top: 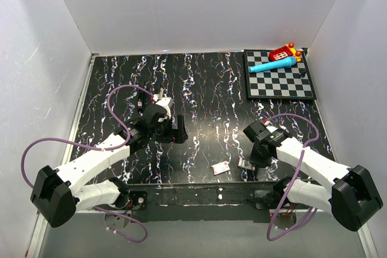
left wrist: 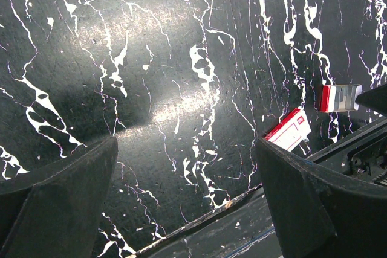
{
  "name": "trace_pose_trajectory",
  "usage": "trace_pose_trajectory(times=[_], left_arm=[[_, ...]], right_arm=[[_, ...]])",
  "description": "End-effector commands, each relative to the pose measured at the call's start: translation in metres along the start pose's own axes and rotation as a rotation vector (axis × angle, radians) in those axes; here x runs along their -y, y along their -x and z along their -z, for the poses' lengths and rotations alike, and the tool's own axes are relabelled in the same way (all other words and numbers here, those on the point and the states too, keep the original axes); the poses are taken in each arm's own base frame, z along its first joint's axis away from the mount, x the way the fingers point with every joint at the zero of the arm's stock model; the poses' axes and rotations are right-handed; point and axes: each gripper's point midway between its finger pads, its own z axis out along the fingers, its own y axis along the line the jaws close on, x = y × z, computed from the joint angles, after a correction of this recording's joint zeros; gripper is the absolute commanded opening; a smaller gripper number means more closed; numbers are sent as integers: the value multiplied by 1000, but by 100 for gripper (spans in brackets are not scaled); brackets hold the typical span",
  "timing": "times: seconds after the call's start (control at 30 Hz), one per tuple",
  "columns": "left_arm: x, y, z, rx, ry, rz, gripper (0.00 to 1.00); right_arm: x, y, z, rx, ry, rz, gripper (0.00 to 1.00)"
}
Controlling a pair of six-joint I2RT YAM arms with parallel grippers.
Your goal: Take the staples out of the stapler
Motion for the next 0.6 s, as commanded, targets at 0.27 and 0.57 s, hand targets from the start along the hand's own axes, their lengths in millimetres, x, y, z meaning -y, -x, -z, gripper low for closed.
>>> trace_pose_trajectory(times=[0.27, 0.57], left_arm=[[-1, 1, 1, 20, 2, -4, 98], [-1, 1, 0, 18, 4, -5, 98]], right_arm=[[0, 4, 0, 9, -16, -11, 24], [-3, 6, -4, 6, -23, 0, 25]])
